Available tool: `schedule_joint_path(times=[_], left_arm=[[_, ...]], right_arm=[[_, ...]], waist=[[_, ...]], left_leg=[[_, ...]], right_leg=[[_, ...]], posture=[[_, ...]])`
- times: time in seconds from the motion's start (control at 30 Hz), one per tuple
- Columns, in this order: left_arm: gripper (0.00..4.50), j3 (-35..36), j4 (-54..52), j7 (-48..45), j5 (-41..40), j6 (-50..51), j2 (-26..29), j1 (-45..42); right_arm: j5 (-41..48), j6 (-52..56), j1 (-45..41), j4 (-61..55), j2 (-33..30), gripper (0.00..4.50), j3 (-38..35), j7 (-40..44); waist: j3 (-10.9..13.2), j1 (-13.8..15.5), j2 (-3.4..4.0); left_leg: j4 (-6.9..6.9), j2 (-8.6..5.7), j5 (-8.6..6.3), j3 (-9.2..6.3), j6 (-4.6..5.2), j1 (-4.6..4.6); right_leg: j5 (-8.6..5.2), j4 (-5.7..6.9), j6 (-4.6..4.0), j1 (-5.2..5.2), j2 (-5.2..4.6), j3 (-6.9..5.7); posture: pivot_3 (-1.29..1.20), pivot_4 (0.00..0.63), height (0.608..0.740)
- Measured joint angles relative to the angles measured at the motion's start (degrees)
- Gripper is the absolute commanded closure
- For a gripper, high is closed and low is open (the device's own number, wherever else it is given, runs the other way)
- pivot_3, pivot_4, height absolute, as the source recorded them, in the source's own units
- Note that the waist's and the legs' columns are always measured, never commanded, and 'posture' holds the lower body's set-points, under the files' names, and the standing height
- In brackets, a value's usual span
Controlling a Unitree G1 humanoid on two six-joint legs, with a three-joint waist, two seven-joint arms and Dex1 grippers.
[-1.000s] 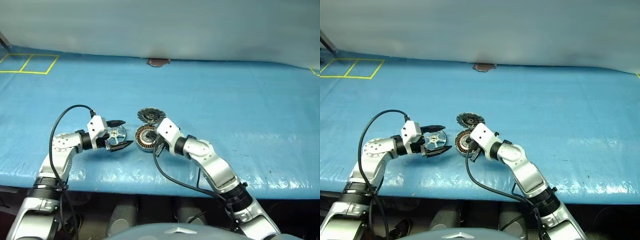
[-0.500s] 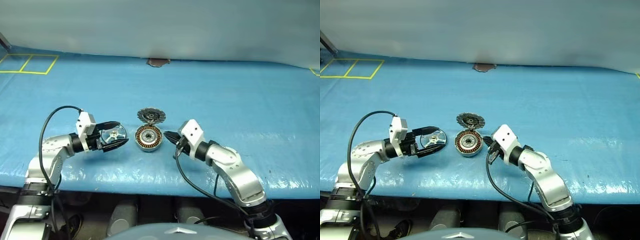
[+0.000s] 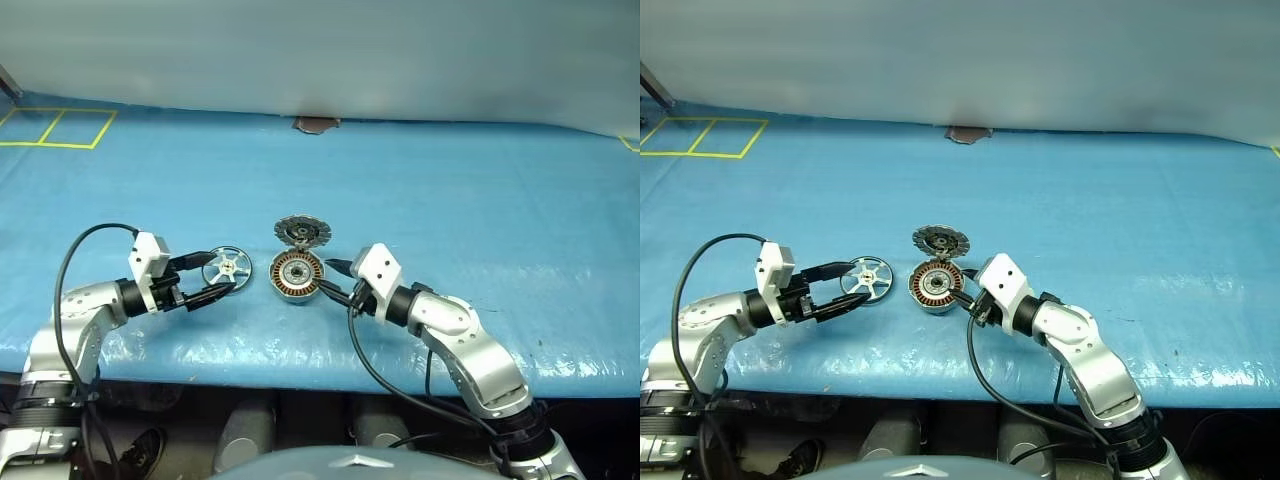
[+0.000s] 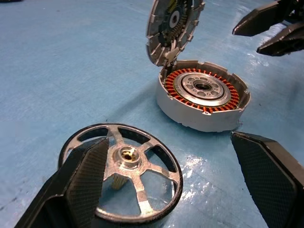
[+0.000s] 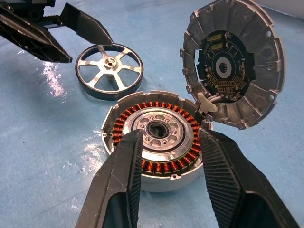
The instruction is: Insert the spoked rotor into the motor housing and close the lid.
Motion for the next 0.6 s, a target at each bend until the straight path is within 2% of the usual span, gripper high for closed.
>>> schedule_joint_path(times=[0.17, 0.33, 0.5, 0.6], left_arm=[[0.00, 3.4, -2.4, 1.7, -2.6, 3.8, 0.9, 3.6], [0.00, 5.9, -4.6, 4.0, -5.1, 8.2, 1.1, 2.8], [0.00, 1.2, -6.1, 6.5, 0.7, 8.8, 4.3, -2.7], [0.00, -3.6, -6.1, 4.9, 4.2, 8.0, 5.9, -7.8]], right_arm=[[-0.4, -1.1, 0.0, 0.4, -0.6, 2.57, 1.6, 0.7], [-0.5, -1.4, -0.4, 0.5, -0.3, 2.57, 2.7, 1.2], [-0.7, -1.7, -0.8, 0.9, 0.4, 2.57, 4.2, 1.6], [-0.8, -2.1, -0.8, 1.2, 0.8, 2.57, 4.9, 1.6]], waist=[[0.0, 0.1, -0.02], [0.0, 0.5, -0.02], [0.0, 0.7, -0.03], [0.0, 0.7, -0.05]], left_leg=[[0.01, 0.27, 0.00, 0.03, 0.00, 0.00], [0.03, 0.28, 0.00, 0.04, -0.01, 0.01], [0.01, 0.25, 0.00, 0.08, -0.02, 0.00], [-0.01, 0.10, 0.00, 0.13, -0.02, 0.00]], right_leg=[[0.00, 0.00, -0.01, 0.00, 0.01, -0.01], [-0.01, -0.01, -0.01, 0.01, 0.01, -0.01], [-0.01, -0.02, -0.02, 0.01, 0.04, -0.01], [0.00, -0.03, -0.01, 0.00, 0.05, 0.01]], posture=[[0.00, 0.150, 0.740], [0.00, 0.150, 0.740], [0.00, 0.150, 0.740], [0.00, 0.150, 0.740]])
